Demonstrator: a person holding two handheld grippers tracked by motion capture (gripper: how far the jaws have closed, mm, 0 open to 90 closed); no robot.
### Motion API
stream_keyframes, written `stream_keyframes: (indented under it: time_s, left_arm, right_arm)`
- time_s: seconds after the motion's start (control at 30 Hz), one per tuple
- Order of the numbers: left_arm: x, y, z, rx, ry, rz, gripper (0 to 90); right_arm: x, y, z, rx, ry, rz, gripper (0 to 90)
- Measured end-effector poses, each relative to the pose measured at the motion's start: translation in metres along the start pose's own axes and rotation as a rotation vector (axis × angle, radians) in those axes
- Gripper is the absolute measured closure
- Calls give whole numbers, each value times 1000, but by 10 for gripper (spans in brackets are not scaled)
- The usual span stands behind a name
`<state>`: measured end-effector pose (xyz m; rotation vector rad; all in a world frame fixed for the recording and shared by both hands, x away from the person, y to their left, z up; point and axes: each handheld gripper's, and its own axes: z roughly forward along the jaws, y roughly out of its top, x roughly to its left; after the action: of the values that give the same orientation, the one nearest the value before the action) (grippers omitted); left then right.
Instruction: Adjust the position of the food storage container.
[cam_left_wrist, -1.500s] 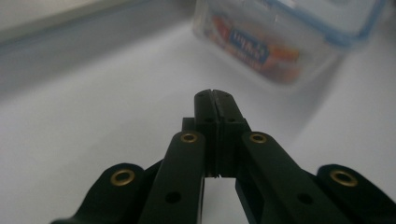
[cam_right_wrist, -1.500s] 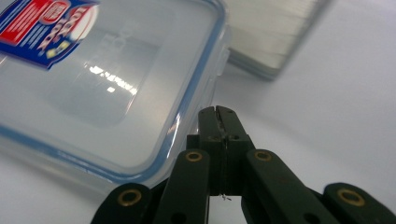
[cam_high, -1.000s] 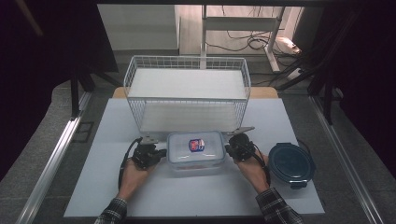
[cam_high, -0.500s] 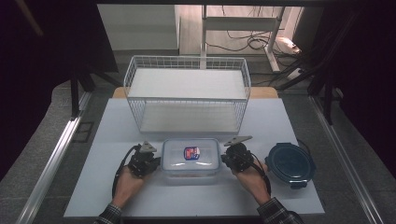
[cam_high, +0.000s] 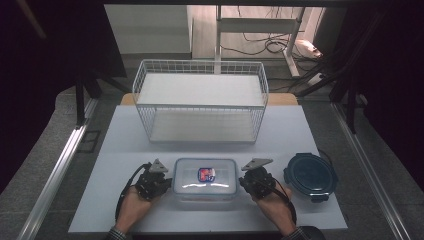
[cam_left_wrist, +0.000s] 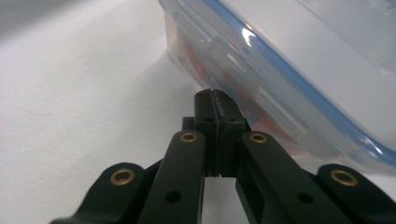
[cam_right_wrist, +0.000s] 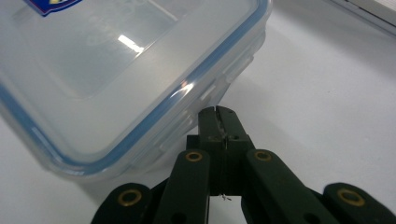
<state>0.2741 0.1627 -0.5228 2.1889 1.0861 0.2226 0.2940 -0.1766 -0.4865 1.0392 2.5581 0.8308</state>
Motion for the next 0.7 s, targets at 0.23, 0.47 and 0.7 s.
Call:
stream_keyframes:
  time_s: [0.23,0.47,0.7]
  left_arm:
    - [6,-21,-27,-75,13,-13,542]
    - [3,-41,-35,-77,1,15,237]
    - [0,-49,-40,-65,15,-6,58]
  right_arm:
    - [-8,-11,-20,-78,-11,-2,797]
    - [-13,-26,-38,-172,-8,0,471]
    - [-13,-35,-41,-209,37,-16,126]
